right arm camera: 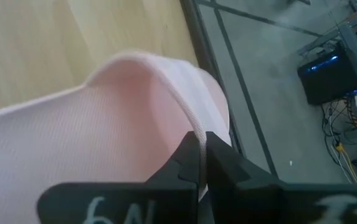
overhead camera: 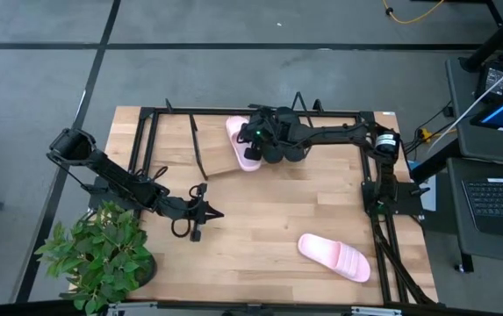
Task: Pick and place slides into the shelf
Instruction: Put the left pink slipper on the shelf
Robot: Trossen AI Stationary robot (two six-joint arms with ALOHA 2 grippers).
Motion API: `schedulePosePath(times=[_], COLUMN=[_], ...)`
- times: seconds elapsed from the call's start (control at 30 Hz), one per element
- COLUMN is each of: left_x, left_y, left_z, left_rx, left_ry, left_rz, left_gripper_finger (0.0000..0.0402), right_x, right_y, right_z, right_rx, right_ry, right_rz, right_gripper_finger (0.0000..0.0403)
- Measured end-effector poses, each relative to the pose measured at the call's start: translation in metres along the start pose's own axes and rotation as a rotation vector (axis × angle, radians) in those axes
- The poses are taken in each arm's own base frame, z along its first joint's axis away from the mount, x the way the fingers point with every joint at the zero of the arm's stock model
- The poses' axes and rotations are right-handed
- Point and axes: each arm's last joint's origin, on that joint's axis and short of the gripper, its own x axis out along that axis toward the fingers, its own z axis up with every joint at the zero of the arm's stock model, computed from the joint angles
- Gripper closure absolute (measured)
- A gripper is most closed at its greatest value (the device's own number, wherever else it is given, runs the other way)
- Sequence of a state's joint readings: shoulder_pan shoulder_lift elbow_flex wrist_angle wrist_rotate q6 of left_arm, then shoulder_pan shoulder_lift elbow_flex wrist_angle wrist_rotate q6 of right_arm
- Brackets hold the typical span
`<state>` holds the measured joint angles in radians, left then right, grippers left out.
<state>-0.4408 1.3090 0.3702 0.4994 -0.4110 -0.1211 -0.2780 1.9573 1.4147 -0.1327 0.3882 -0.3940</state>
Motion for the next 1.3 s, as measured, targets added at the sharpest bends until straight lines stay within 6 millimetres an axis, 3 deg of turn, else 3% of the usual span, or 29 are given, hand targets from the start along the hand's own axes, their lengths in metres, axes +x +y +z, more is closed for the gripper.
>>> schedulePosePath(times=[1.3], left_x=[0.000], left_y=[0.000], left_z=[0.000], left_rx=[-0.004], left_ry=[-0.001], left_rz=[-0.001], left_gripper_finger=[0.0401], right_x=[0.016], right_y=[0.010], right_z=[-0.011], right_rx=[-0.039], right_ry=[0.063], right_rz=[0.003], right_gripper_finger=[0.0390])
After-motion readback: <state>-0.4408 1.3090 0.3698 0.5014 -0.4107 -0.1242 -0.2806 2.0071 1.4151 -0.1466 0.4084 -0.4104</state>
